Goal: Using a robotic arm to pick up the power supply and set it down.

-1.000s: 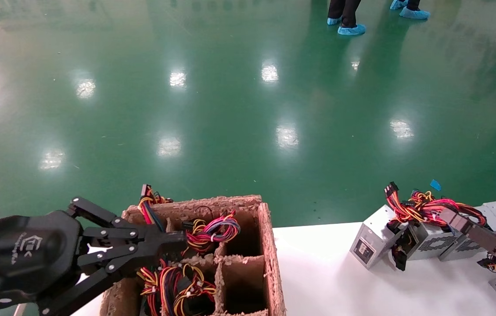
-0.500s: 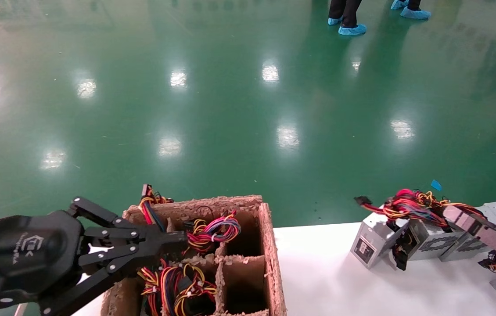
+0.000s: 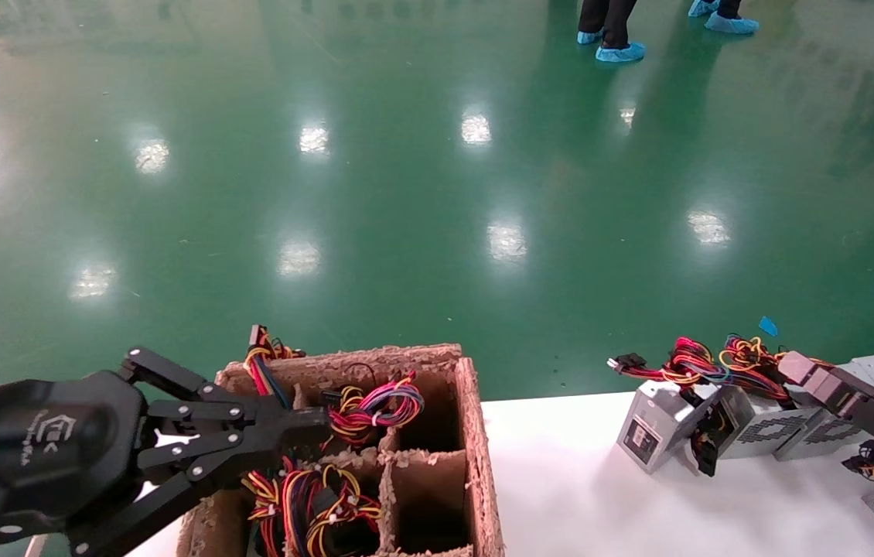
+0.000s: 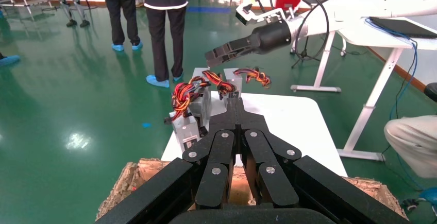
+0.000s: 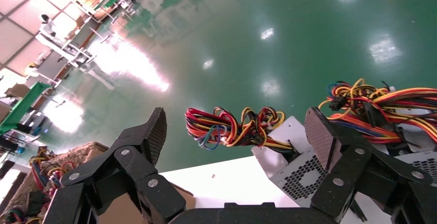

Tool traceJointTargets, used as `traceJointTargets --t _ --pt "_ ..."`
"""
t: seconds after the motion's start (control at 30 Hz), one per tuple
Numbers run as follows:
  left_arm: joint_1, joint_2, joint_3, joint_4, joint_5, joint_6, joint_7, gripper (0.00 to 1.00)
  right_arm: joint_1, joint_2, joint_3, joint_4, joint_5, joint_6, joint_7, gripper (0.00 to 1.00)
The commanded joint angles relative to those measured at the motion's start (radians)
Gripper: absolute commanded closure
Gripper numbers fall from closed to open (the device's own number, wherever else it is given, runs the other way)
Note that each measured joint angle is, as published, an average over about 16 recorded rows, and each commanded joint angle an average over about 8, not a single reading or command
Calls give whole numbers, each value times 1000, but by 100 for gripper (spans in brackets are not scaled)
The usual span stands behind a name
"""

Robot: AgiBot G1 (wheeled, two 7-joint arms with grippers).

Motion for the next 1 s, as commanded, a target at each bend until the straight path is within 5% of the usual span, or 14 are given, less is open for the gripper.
traceJointTargets --t 0.03,0.3,0.9,0.93,1.0 --pt "0 0 0 0 0 0 0 100 2 -5 5 -1 3 -11 -7 0" --pt "0 0 0 0 0 0 0 100 62 -20 -8 -4 -7 -76 -49 0" --pt "0 0 0 0 0 0 0 100 356 -53 -168 -18 -89 -300 -109 0" --pt "0 0 0 0 0 0 0 96 372 -55 -177 -19 -94 -312 -112 0" --pt "0 0 0 0 0 0 0 71 405 -58 -195 -20 -103 -338 -119 0"
